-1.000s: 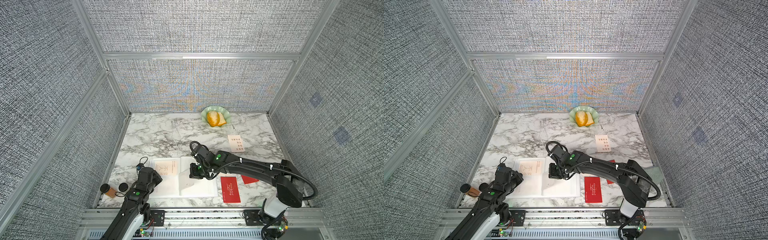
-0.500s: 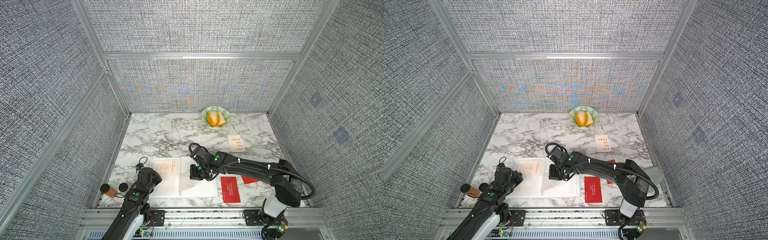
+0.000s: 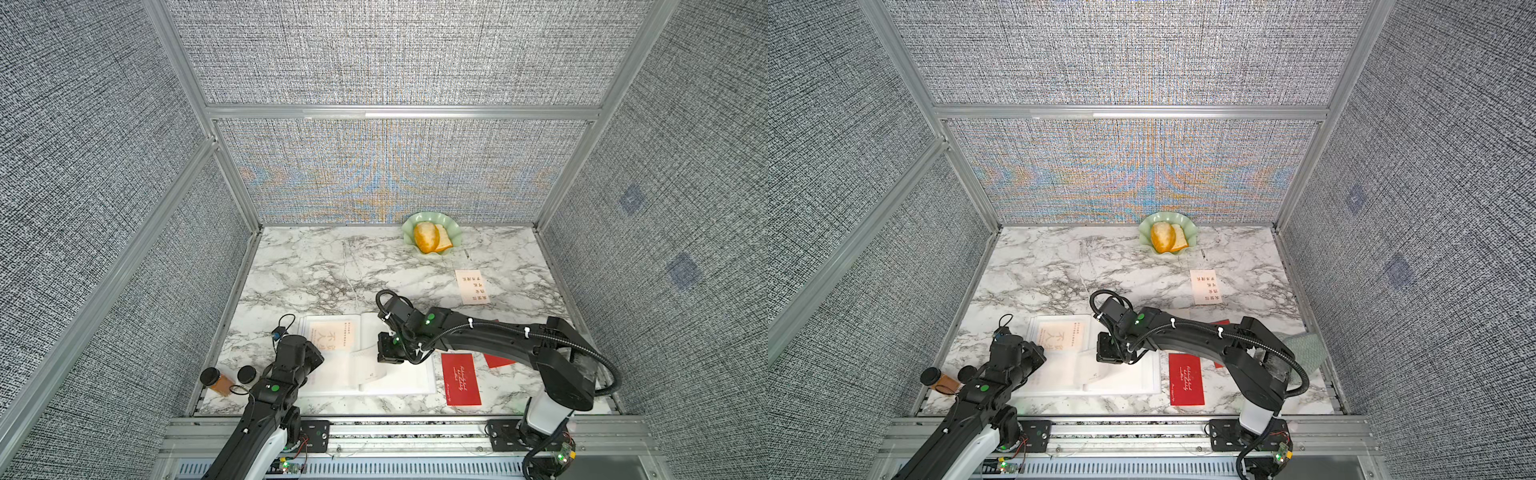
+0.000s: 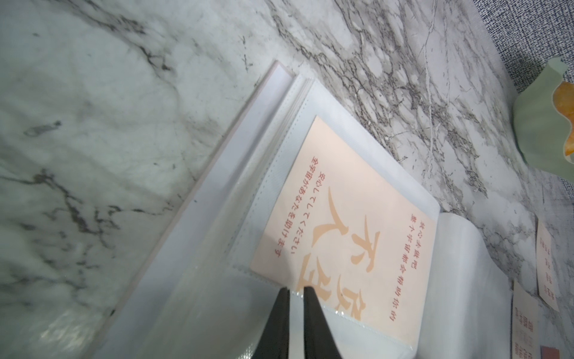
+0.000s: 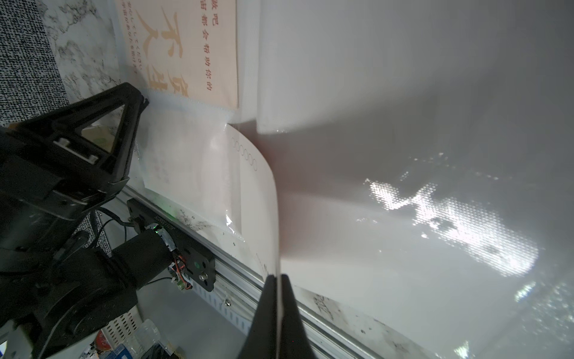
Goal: Place the photos into the photo albums
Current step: Insert the photo into the photo album.
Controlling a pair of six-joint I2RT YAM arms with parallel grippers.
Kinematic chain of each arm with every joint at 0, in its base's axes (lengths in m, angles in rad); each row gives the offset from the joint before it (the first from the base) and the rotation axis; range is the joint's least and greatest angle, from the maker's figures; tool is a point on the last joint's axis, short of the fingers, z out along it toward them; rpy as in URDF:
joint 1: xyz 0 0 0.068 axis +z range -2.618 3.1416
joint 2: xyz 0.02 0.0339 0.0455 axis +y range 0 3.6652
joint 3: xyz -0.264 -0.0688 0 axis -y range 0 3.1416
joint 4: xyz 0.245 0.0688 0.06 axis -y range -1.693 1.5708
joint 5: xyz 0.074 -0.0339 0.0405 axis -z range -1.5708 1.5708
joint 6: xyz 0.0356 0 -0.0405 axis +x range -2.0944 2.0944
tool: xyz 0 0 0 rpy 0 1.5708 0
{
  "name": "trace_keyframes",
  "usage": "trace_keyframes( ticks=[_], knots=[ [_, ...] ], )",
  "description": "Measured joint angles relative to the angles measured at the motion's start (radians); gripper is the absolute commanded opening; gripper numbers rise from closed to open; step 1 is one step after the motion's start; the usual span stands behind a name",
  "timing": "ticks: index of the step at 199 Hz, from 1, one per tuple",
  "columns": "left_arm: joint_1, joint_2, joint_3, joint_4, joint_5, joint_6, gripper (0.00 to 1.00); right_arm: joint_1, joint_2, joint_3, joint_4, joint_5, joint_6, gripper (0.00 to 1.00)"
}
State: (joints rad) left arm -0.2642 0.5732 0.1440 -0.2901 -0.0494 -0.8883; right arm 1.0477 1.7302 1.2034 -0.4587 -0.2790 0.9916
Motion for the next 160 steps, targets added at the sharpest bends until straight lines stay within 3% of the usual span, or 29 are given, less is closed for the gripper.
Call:
trace_keyframes(
  ticks=[119, 160],
  knots=[
    [0.0, -0.018, 0.001, -0.004, -0.002, 0.001, 0.14, -0.014, 0.153, 0.001, 0.141, -0.111, -0.01, 0.0],
    [0.0, -0.02, 0.001, -0.003, -0.002, 0.008, 0.14, -0.013, 0.151, 0.007, 0.145, -0.124, -0.028, 0.22]
  ],
)
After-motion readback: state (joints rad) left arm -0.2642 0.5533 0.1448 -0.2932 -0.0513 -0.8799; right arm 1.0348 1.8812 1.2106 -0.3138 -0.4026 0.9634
